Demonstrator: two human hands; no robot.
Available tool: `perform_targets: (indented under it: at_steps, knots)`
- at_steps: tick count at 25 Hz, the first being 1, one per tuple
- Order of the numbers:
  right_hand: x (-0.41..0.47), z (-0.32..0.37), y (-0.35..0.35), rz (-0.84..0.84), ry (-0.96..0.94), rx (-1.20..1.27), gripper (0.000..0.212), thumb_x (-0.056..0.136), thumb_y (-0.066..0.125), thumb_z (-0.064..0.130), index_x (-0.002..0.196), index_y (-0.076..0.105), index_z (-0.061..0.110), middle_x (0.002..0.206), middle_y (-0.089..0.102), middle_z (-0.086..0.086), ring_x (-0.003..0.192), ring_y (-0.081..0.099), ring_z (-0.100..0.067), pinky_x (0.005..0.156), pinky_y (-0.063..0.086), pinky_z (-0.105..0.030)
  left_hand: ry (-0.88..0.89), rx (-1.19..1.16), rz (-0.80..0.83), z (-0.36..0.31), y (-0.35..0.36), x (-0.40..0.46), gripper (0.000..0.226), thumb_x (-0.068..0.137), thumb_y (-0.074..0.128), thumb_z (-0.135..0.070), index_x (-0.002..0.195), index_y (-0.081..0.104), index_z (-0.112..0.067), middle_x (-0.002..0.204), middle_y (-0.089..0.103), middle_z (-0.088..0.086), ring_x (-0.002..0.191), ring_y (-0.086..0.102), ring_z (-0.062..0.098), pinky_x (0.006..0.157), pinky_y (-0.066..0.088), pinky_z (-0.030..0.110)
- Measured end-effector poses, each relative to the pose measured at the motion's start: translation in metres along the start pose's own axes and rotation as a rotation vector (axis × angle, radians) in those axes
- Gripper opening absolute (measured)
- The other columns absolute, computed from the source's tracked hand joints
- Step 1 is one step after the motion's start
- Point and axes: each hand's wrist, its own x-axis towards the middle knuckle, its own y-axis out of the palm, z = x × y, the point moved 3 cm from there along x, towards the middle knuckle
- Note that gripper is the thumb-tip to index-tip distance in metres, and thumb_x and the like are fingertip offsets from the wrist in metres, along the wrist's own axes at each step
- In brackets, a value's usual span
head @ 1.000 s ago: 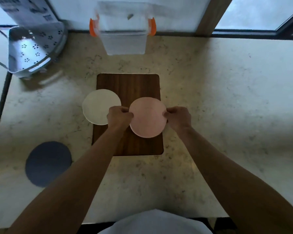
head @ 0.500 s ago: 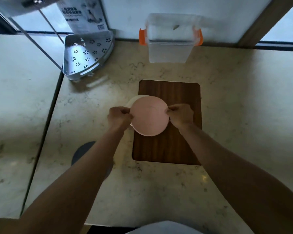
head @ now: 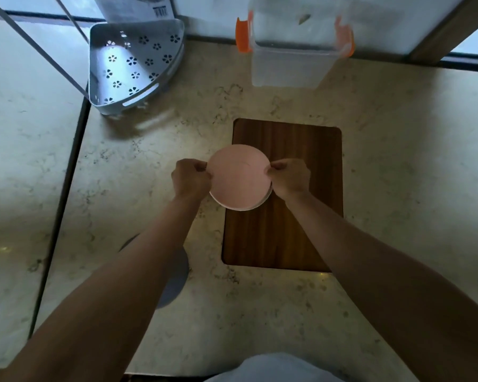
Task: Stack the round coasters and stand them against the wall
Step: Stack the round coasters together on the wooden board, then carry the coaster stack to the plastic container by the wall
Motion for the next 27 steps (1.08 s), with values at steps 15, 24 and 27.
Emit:
perform_targets:
  at_steps: [15, 24, 27]
  knots:
    - [-0.009, -0.014, 0.005, -0.083, -0.010, -0.062, 0.027, 0.094, 0.064, 0.023, 0.118, 0.069, 0.012, 0.117, 0.072, -0.005, 0.103, 0.069, -0.016, 0.065, 0.036, -0.006, 0.182, 0.087, -0.071, -0.001, 0.014, -0.010, 0.029, 0.073, 0.053, 0.007, 0.085, 0.077, -0.005, 0.079, 0.073, 0.010, 0.070, 0.057, 0.018, 0.067, 0.043, 0.028]
    - [-0.017, -0.010, 0.014, -0.109, -0.043, -0.120, 0.023, 0.095, 0.063, 0.027, 0.108, 0.072, 0.011, 0.109, 0.072, -0.006, 0.101, 0.067, -0.020, 0.079, 0.057, -0.027, 0.111, 0.285, 0.023, -0.010, 0.024, -0.006, 0.024, 0.074, 0.048, 0.001, 0.088, 0.066, 0.009, 0.105, 0.061, 0.030, 0.096, 0.056, 0.041, 0.080, 0.053, 0.049]
    - [-0.009, -0.010, 0.015, -0.028, 0.055, -0.041, 0.017, 0.092, 0.062, 0.019, 0.084, 0.071, 0.008, 0.091, 0.072, -0.005, 0.077, 0.067, -0.015, 0.052, 0.044, -0.016, -0.074, 0.245, 0.073, -0.018, 0.022, 0.000, 0.025, 0.077, 0.051, -0.011, 0.097, 0.060, 0.001, 0.118, 0.052, 0.022, 0.109, 0.049, 0.038, 0.085, 0.047, 0.047]
